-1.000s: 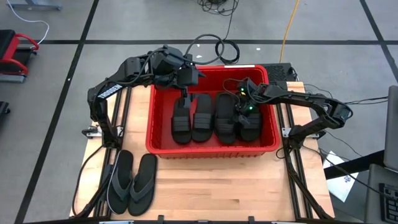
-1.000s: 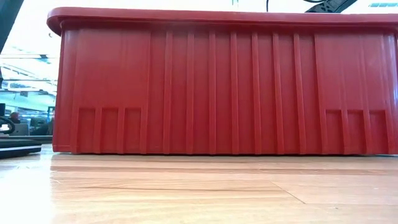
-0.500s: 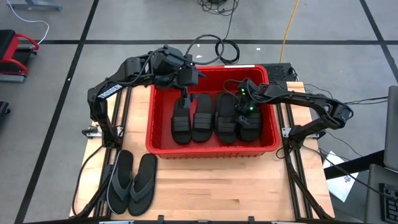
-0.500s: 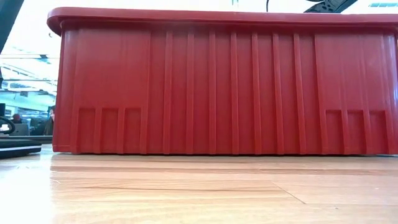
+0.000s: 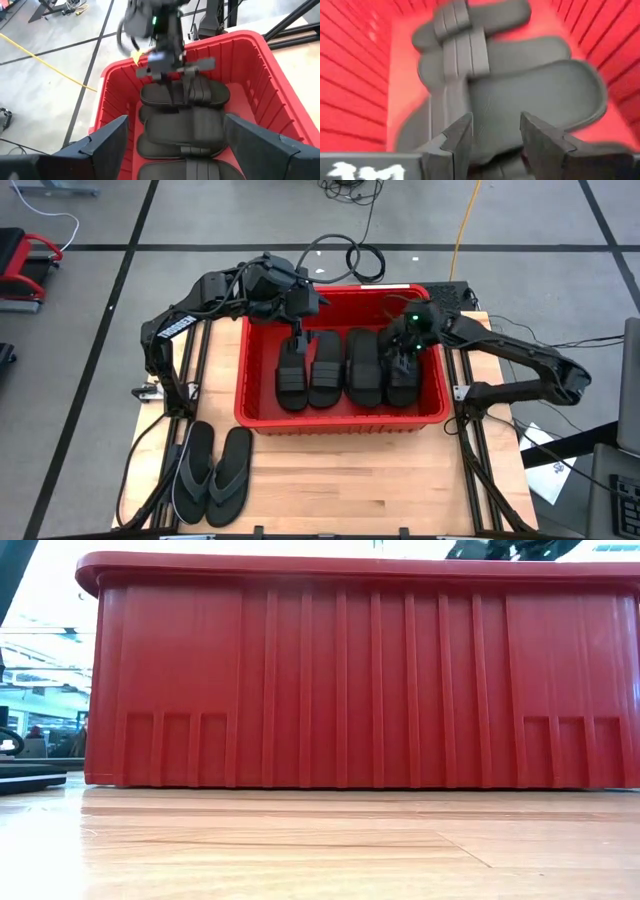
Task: Pick and place slides into bin
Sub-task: Put the right black slipper into the red bin
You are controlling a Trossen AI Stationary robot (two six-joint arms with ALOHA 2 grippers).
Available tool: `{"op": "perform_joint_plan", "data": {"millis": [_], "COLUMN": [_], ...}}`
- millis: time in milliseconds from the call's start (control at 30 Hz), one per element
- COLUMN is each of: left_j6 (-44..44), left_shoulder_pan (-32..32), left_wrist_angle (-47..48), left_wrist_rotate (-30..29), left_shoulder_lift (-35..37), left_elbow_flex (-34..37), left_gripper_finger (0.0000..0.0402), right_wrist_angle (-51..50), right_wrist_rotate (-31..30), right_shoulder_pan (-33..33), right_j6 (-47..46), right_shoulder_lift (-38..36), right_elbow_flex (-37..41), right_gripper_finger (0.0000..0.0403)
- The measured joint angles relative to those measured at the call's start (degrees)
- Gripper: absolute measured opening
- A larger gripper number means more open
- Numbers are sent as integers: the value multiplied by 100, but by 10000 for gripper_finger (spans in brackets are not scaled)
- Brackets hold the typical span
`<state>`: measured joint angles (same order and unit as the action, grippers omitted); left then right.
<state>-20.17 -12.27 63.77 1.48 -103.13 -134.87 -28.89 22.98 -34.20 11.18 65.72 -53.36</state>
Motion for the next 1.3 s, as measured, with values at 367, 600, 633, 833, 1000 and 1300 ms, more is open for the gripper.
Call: {"op": "perform_joint_plan", "data": {"millis": [367,600,633,833,1000,1300], "left_j6": [121,-54,-48,614,1475,1117], "left_shoulder_pan": [-1,16,20,37,158,911], "left_wrist_angle": [28,-186,-288,-1032,-1574,-1904], "left_wrist_rotate": [0,167,266,1004,1344,1350], "left_shoulder_lift": [0,0,0,0,0,94], "left_elbow_flex": [0,2,2,2,2,1], "left_gripper_finger": [321,244,220,37,13,1], "right_wrist_angle": [1501,1959,1932,1769,1776,2125], "right_wrist_rotate": [1030,1167,1157,357,-65,-2017], "right_shoulder_pan": [219,1125,1314,2549,3471,5048], "right_j6": [-1769,-2480,-2503,-2494,-2633,-3008], "right_shoulder_lift": [-1514,-2183,-2235,-2492,-2558,-2499], "right_elbow_flex": [0,-1,-2,0,0,4], "right_gripper_finger": [60,3,1,1,0,0]}}
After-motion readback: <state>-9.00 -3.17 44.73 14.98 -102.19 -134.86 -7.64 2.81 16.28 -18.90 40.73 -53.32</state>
